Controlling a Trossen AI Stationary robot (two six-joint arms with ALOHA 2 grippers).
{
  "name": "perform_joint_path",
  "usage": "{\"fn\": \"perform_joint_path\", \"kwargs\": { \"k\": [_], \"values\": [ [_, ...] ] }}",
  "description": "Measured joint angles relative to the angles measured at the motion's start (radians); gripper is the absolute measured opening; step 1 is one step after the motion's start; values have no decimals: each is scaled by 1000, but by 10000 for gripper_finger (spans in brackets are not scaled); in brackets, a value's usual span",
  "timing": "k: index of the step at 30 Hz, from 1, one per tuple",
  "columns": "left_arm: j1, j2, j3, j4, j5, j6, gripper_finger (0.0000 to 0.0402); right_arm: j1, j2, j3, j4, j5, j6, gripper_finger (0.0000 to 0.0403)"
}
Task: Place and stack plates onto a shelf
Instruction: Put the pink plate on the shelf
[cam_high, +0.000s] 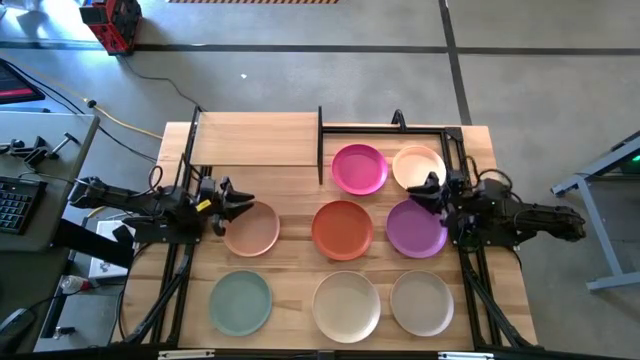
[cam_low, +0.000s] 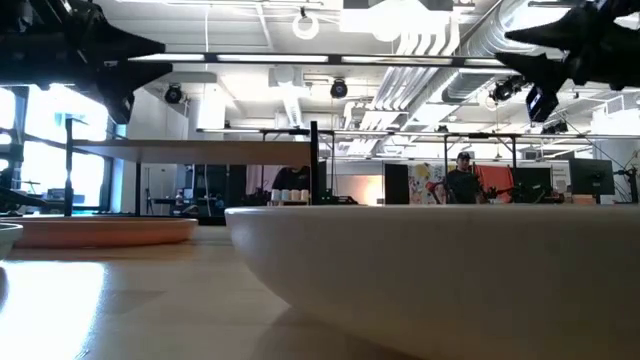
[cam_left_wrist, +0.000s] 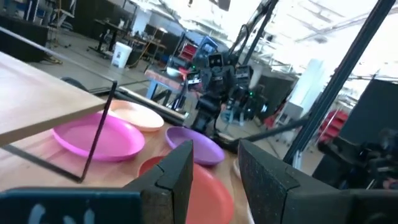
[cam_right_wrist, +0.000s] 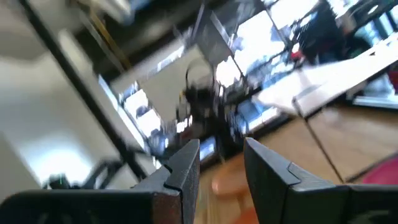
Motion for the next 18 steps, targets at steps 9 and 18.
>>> {"fn": "perform_joint_path", "kwargs": {
  "k": [9,18],
  "values": [
    [1,0,0,10,-119,11,115,0,0,0,201,217,-8,108],
    [2,0,0,51,-225,69,115,0,0,0,254,279,-21,108]
  ]
}}
